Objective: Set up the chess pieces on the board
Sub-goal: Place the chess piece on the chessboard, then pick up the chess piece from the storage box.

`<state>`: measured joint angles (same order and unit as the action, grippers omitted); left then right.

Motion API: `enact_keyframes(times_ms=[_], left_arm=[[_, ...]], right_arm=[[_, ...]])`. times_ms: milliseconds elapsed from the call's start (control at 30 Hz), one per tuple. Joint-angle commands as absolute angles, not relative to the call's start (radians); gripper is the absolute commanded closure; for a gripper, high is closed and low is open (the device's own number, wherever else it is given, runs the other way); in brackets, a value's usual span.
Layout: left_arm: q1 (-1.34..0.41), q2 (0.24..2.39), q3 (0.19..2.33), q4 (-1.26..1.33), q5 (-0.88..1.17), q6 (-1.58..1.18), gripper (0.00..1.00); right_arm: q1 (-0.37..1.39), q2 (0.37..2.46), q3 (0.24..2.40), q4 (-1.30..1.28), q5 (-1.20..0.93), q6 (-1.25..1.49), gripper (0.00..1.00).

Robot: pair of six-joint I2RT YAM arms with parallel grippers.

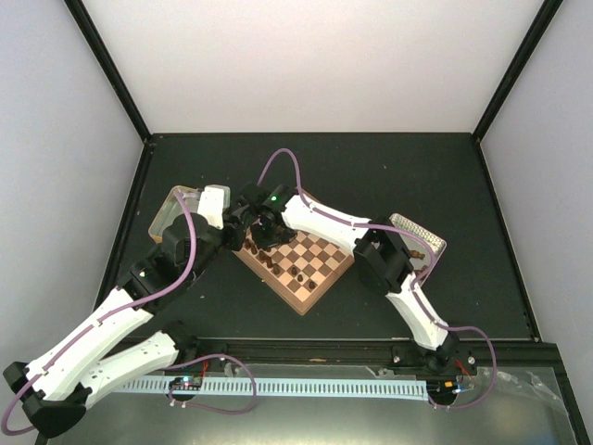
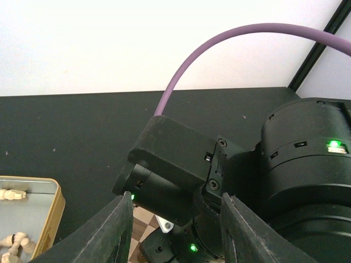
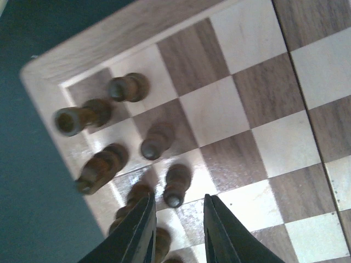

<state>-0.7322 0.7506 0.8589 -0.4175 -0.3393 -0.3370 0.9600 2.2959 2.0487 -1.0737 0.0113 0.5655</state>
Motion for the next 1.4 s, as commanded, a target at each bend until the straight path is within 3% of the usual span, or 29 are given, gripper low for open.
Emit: enact_keyframes(times_ms=[0,167,267,500,667,767,1000,1167,1367], left_arm=[[-0.724,0.736,0.856,-0.404,-0.348,-0.342,0.54],[-0.725,0.732,0.856,-0.400,-0.347,-0.341,0.53],[-0.724,0.734,0.859,-0.398,-0.335,-0.338,0.53],[-0.724,0.762,0.856,-0.370,-0.237,-0.333,0.47],[-0.721,0.788,0.862,-0.355,-0.185,-0.334,0.46],[-0.721,0.803,0.864,-0.350,-0.155,-0.332,0.45],[-0.721,0.841,0.869,-0.347,-0.085,-0.332,0.45],[-0.722,0.867,0.875,-0.338,-0.051,-0.330,0.45],[-0.721,0.886,0.885,-0.341,-0.042,-0.323,0.45]], right_arm=[[0.962,2.172,2.005,-0.989,-0.072,0.566,0.73],[0.918,2.006,1.862,-0.891,-0.045,0.620,0.71],[0.853,1.859,1.670,-0.833,0.030,0.668,0.71],[0.589,1.474,1.150,-0.743,0.196,0.782,0.70],[0.413,1.361,0.918,-0.696,0.254,0.776,0.63],[0.332,1.355,0.847,-0.657,0.264,0.734,0.57],[0.188,1.432,0.834,-0.615,0.205,0.500,0.54],[0.154,1.530,0.875,-0.672,0.121,0.437,0.54],[0.154,1.596,0.912,-0.701,0.221,0.461,0.54]])
